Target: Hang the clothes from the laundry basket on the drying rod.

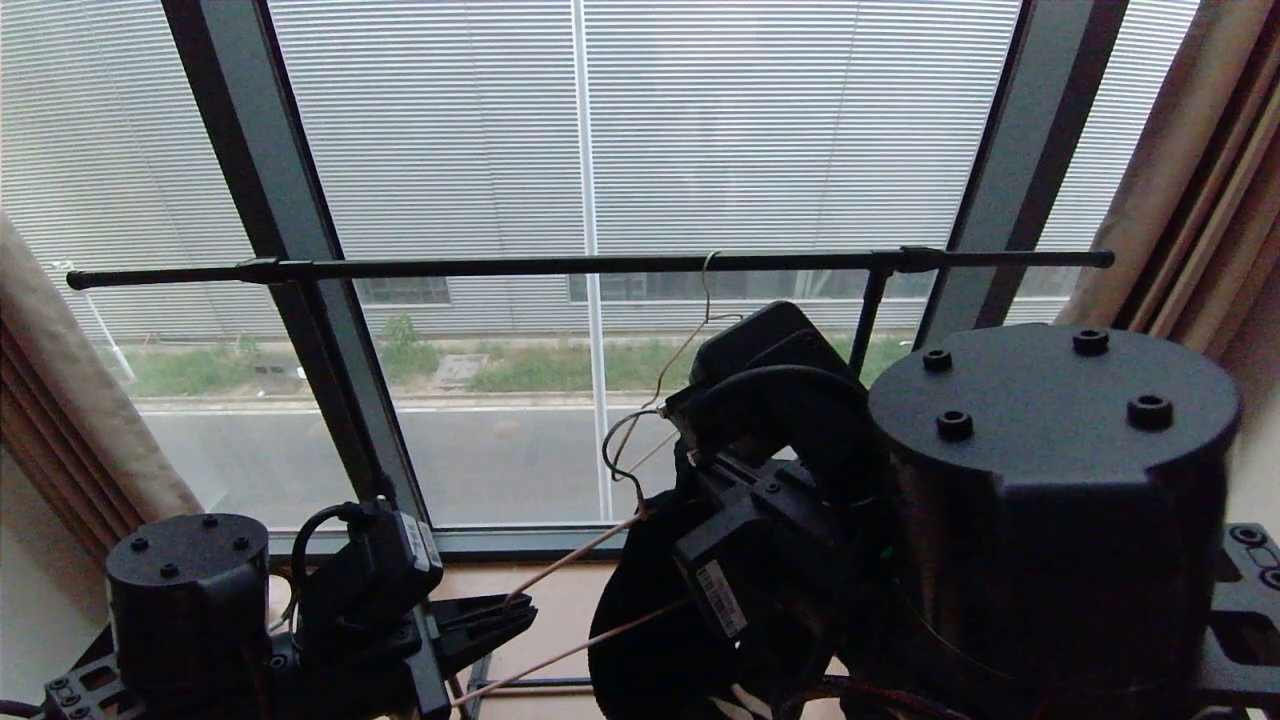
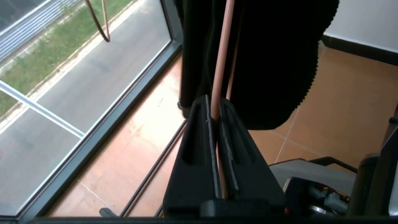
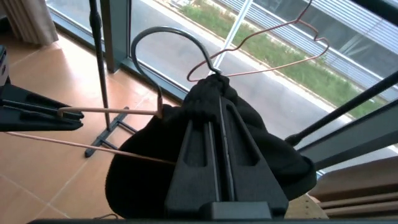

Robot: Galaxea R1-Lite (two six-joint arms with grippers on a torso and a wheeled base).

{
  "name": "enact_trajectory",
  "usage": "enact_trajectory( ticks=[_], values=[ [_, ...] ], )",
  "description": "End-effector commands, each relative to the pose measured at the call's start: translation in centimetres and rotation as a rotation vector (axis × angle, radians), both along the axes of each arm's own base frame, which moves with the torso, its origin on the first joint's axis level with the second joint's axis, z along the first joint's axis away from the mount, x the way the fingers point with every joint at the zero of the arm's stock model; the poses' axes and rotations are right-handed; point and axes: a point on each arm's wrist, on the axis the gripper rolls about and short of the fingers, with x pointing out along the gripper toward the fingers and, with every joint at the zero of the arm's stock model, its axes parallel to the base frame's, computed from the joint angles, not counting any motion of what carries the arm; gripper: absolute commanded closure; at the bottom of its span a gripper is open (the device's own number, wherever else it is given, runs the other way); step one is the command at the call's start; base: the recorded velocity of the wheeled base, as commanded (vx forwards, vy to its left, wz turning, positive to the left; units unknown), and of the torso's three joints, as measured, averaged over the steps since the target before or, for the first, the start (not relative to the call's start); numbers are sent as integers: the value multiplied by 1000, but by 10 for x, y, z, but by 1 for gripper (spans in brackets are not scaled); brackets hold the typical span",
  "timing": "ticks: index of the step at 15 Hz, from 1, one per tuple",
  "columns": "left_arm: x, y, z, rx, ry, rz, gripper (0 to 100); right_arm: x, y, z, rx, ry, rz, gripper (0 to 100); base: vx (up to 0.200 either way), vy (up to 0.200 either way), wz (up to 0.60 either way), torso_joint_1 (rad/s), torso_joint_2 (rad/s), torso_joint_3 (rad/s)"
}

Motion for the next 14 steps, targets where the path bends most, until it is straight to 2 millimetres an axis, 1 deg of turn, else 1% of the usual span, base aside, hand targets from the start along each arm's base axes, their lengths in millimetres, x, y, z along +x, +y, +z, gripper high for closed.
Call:
enact_trajectory(
  ticks=[1, 2, 3, 6, 9, 12, 14],
  values=[
    [-2, 0, 0, -7, -14, -3, 100, 1, -1, -1, 1, 3, -8, 100, 0, 0, 0, 0, 0, 0],
    [-3, 0, 1, -12, -20, -4, 100, 1, -2, -1, 8, 4, -14, 100, 0, 0, 0, 0, 0, 0],
    [-4, 1, 0, -12, -21, -4, 100, 6, -6, 1, 19, 0, -44, 0, 0, 0, 0, 0, 0, 0],
    [-4, 1, 0, -13, -25, -6, 100, 13, -16, 4, 42, 2, -89, 0, 0, 0, 0, 0, 0, 0],
    [-6, 1, 0, -12, -24, -8, 100, 25, -26, 7, 70, -4, -145, 0, 0, 0, 0, 0, 0, 0],
    [-6, 0, 0, -16, -32, -16, 100, 30, -23, 4, 63, -1, -153, 0, 0, 0, 0, 0, 0, 0],
    [-6, 0, 1, -17, -33, -17, 100, 34, -17, -5, 39, 11, -155, 0, 0, 0, 0, 0, 0, 0]
  ],
)
